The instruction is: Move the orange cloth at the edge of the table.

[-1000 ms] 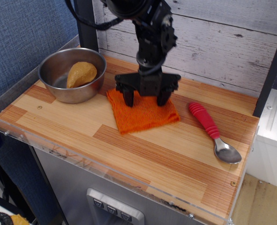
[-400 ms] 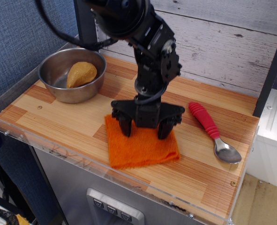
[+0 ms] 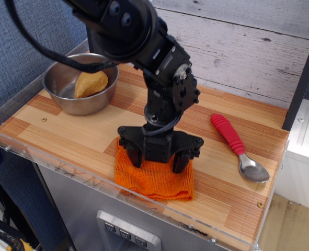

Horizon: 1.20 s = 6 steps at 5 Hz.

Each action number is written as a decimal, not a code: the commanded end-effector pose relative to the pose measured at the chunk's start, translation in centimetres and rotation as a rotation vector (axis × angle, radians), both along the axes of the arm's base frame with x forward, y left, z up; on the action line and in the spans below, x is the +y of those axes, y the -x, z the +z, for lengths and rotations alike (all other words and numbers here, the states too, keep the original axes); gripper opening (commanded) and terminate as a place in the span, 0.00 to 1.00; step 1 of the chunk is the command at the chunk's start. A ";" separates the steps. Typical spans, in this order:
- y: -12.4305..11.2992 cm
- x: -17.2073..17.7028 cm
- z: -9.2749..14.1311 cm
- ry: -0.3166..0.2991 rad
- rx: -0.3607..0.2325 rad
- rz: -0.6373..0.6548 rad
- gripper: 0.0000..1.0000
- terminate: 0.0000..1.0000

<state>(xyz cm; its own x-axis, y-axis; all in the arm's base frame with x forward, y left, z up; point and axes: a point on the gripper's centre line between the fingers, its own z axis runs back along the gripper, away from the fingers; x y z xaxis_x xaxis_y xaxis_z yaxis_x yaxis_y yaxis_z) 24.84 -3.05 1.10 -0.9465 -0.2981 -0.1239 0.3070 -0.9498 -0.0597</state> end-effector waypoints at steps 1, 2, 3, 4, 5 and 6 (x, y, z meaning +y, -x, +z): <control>-1.2 0.0 2.1 0.030 -0.058 0.017 1.00 0.00; -2.6 0.9 3.1 0.035 -0.094 0.053 1.00 0.00; -4.0 1.8 4.9 0.058 -0.130 0.104 1.00 0.00; -5.4 2.3 8.0 0.096 -0.170 0.152 1.00 0.00; -6.2 3.2 11.5 0.120 -0.186 0.193 1.00 0.00; -6.3 4.0 14.6 0.141 -0.221 0.217 1.00 0.00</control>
